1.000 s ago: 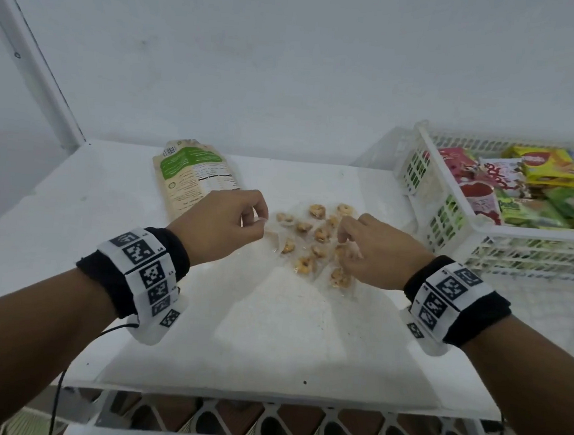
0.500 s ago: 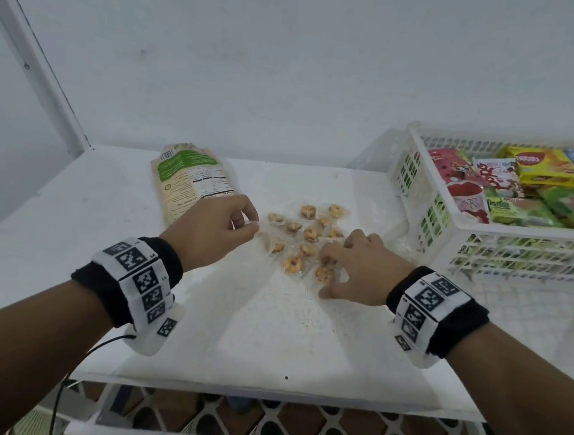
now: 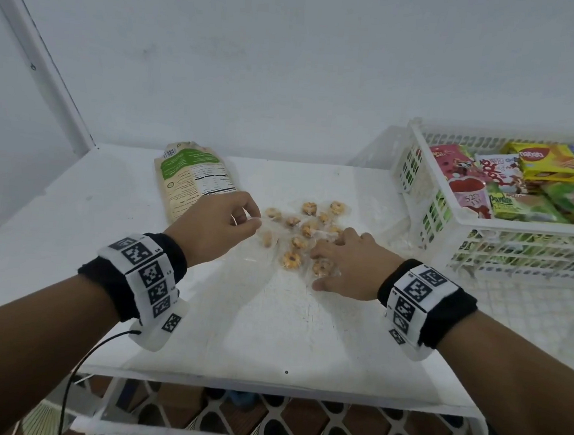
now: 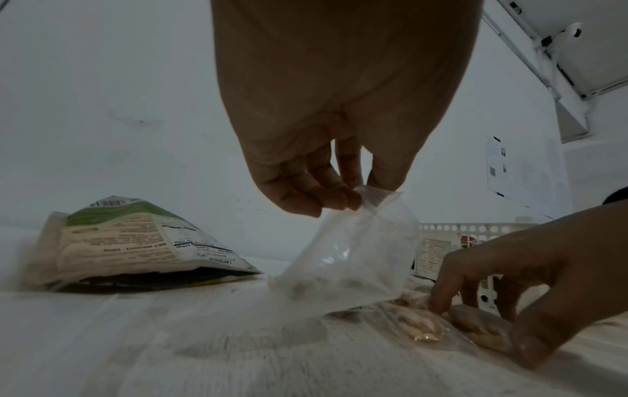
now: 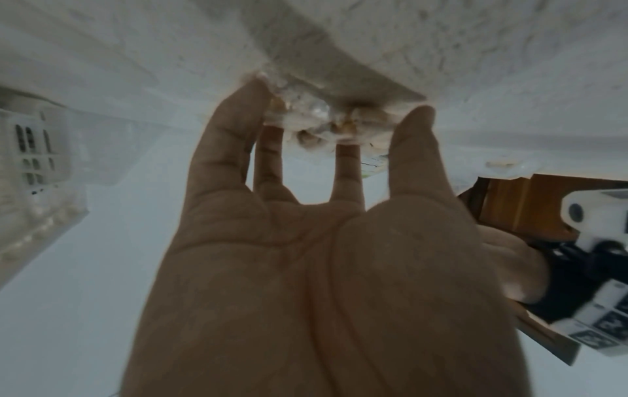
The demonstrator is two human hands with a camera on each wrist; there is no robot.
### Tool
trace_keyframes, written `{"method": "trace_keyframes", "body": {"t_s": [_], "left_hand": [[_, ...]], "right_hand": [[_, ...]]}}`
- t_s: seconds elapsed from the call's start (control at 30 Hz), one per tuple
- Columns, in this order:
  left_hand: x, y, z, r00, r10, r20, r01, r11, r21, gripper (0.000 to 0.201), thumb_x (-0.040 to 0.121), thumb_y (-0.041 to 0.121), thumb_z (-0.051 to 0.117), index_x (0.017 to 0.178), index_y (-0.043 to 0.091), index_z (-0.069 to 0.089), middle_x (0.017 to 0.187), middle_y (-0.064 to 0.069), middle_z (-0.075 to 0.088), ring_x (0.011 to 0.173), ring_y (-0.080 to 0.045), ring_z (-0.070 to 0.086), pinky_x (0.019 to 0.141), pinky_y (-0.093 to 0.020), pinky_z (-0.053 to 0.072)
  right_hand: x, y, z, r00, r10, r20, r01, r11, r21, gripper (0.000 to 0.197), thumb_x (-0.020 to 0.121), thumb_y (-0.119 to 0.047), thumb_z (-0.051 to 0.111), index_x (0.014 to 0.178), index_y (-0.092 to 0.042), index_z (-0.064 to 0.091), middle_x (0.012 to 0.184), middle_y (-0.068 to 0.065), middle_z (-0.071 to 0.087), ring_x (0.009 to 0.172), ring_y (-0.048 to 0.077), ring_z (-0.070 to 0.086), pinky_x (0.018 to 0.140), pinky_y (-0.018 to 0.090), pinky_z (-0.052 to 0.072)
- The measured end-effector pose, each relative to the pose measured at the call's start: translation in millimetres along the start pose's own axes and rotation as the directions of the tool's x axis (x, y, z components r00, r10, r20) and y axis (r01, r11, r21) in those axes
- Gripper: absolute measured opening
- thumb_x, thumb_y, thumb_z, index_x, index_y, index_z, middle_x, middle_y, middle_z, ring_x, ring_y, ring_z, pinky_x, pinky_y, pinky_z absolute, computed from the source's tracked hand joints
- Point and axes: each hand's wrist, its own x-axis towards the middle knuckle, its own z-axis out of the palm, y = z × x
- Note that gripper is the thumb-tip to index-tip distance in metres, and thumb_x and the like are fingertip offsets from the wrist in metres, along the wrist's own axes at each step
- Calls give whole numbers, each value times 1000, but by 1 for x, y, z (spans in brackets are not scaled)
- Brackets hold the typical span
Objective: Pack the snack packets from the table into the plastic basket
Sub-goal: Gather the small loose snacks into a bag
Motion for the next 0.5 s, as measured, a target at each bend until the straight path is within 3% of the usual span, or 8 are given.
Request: {"method": "trace_keyframes", "body": {"t_s": [0.2, 0.37, 0.5], "left_hand": [[3, 0, 0, 1000, -15, -8, 15, 1000, 2, 7, 96, 34, 65, 94, 27, 67, 72, 11, 61, 67, -3, 56, 66, -24, 42], [4, -3, -2, 1000, -18, -11, 18, 1000, 18, 8, 96, 34, 65, 95, 27, 67, 70, 12, 59, 62, 0, 54, 64, -22, 40], [5, -2, -2, 1000, -19, -17, 19, 1000, 18, 8, 96, 34, 65, 94, 26, 67, 72, 11, 60, 63, 0, 54, 64, -22, 40]], "right_hand": [[13, 1, -5, 998, -56, -1, 56, 996, 69, 37, 93, -46, 64, 126, -41, 50, 113, 3, 47, 86, 22, 57, 87, 41, 55], [14, 2, -7, 990, -139, -18, 140, 988, 63, 30, 89, -25, 66, 114, -31, 51, 88, -6, 55, 80, 21, 61, 73, 37, 57], [8, 8, -18, 992, -113, -50, 120, 977, 178, 32, 86, -25, 65, 114, -29, 49, 81, -5, 58, 73, 18, 58, 66, 34, 52]]}}
